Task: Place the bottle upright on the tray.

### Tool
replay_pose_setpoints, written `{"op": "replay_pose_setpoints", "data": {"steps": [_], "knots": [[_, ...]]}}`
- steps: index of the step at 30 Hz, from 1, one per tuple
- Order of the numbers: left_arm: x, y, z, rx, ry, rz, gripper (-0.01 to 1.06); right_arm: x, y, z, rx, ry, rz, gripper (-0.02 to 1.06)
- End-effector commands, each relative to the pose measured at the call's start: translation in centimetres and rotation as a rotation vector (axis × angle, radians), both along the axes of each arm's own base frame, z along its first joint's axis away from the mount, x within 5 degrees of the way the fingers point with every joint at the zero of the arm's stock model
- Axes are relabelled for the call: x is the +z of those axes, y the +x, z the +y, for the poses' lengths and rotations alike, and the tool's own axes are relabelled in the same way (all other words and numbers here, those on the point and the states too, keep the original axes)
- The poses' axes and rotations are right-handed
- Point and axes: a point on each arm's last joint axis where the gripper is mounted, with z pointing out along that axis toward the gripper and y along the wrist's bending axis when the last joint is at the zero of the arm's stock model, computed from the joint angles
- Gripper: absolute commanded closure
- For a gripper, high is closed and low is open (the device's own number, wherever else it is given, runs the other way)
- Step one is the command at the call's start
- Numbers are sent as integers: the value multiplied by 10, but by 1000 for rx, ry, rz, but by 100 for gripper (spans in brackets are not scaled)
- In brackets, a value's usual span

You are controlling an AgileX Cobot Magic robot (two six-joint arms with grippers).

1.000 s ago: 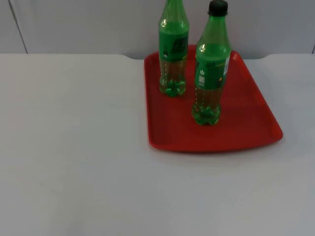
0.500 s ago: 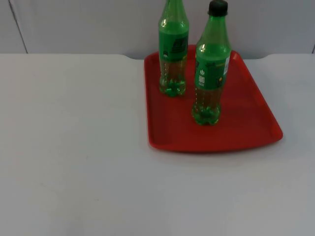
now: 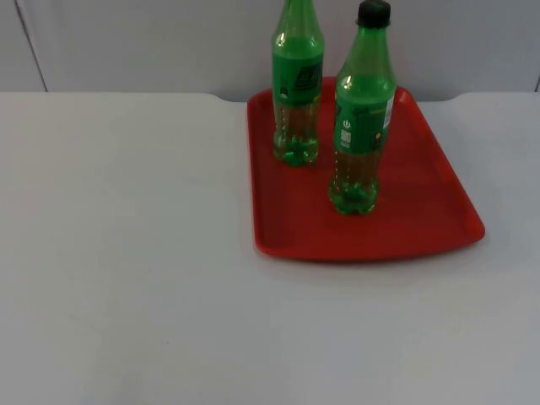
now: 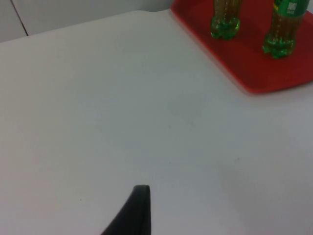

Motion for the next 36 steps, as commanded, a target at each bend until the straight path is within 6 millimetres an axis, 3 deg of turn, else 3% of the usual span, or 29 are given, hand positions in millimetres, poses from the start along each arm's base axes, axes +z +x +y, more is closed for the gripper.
{"op": "replay_pose_setpoints", "data": {"steps": [1,36], "knots": [[-1,0,0,-1,-7,-3,0,-1,0,0,-2,-11,-6,-1],[-1,0,0,-1,-7,-3,0,0,0,0,-50,-12,-8,-1]]}}
